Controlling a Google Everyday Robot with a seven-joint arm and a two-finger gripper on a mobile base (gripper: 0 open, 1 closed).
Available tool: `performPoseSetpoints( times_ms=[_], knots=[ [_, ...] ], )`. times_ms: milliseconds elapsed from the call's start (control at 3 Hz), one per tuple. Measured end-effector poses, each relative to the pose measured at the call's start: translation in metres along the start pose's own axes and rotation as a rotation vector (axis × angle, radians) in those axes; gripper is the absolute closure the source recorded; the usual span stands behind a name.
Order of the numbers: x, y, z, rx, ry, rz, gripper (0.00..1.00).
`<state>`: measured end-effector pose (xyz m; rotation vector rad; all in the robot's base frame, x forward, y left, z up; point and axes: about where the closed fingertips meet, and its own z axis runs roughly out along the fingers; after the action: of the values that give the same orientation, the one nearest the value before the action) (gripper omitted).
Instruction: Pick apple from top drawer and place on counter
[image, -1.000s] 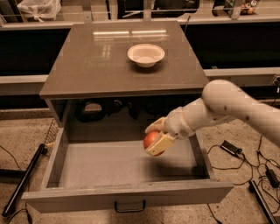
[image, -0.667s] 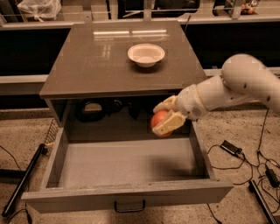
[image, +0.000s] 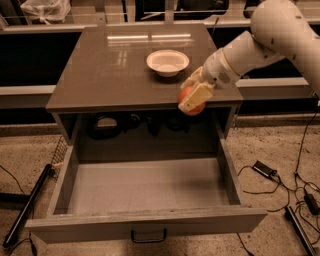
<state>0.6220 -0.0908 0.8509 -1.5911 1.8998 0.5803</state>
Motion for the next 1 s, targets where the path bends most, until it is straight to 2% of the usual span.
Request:
performPoseSetpoints(
  times_ms=[333,667,1000],
  knots=[
    [-0.017,-0.04,-0.009,0.025,0.051,0.023,1.0],
    [-0.018,-0.071,-0.017,0.054,0.088,0.06,1.0],
    [-0.001,-0.089,-0.02,0.073,0.124,0.123,0.82]
  ],
)
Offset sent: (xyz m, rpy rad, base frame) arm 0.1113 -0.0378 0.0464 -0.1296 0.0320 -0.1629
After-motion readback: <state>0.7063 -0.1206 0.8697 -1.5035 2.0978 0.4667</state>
